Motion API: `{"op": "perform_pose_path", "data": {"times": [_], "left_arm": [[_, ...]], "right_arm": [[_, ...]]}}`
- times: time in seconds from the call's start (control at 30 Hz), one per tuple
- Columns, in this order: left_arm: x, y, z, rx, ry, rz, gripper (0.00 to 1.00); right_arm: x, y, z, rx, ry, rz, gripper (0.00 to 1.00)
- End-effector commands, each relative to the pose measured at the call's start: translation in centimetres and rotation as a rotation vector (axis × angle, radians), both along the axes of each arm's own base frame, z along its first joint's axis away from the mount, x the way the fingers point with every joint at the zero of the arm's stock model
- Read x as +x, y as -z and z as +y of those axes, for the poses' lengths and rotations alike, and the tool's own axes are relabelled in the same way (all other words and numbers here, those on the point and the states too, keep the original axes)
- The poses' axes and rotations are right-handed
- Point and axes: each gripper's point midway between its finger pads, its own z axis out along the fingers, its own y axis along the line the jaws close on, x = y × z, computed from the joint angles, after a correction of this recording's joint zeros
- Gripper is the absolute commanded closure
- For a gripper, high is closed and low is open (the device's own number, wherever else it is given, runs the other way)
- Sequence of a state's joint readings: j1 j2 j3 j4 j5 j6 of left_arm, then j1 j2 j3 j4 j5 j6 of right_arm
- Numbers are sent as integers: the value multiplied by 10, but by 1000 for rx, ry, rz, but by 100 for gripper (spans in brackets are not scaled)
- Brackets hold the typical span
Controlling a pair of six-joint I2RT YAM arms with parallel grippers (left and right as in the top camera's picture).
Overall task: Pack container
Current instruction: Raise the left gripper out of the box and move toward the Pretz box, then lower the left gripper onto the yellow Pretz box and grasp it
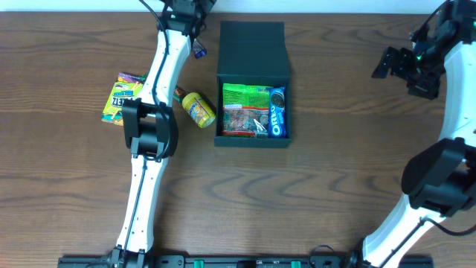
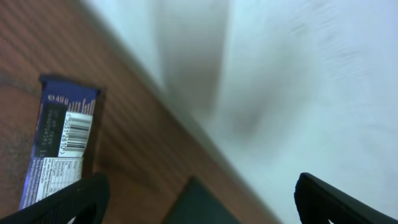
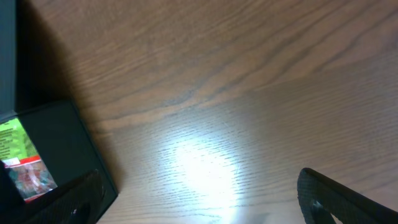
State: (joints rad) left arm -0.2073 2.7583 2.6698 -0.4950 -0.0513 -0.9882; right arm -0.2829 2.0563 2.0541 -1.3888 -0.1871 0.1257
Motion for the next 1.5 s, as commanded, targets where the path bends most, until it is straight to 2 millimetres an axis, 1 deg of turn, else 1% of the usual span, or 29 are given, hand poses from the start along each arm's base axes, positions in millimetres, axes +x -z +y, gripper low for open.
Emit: {"op": "perform_pose_path", "data": {"times": [0.0,0.17,0.27,0.43,0.53,0.63,0.73,0.8,0.87,0.93,1.0,1.03,1.07,1.1,1.17,1.23,1.3,1.37,1.47], "left_arm": [[-2,44,3,10,0,65,4],[-11,65,8,38,-11,128,4],[-18,72,15,76,-23,167,4],[-28,77,17,137,27,216,4],[-34,70,16,169,56,236,4],[-38,47,25,231,52,231,4],[-39,16,37,323,48,206,4],[-39,-4,37,357,81,176,4],[-40,-29,32,368,136,143,4],[-48,-63,35,389,140,116,4],[-62,-103,52,447,88,104,4],[-70,-117,62,479,63,109,4],[-85,-137,79,545,32,129,4],[-99,-152,95,604,8,158,4],[-121,-167,115,673,7,215,4],[-146,-175,131,684,10,282,4],[-169,-175,145,693,19,366,5],[-190,-173,152,686,24,437,5],[-204,-176,150,590,33,448,5]], "right_arm": [[-1,2,5,10,-1,12,1],[-1,2,5,13,9,15,1],[-1,2,6,13,9,17,1],[-1,2,5,15,17,18,1],[0,2,5,14,20,15,1],[1,2,5,13,21,10,1],[2,2,4,12,21,4,1],[4,1,4,11,23,-4,1],[6,1,3,9,24,-11,1],[7,1,3,7,23,-14,1],[6,1,3,7,23,-14,1],[7,1,3,7,23,-14,1],[7,1,3,7,23,-15,1],[7,1,3,6,23,-18,1],[9,0,3,5,23,-25,1],[11,0,2,2,23,-35,1],[12,0,2,0,22,-39,1],[13,0,1,-1,18,-43,1],[15,-1,1,-5,11,-51,1]]}}
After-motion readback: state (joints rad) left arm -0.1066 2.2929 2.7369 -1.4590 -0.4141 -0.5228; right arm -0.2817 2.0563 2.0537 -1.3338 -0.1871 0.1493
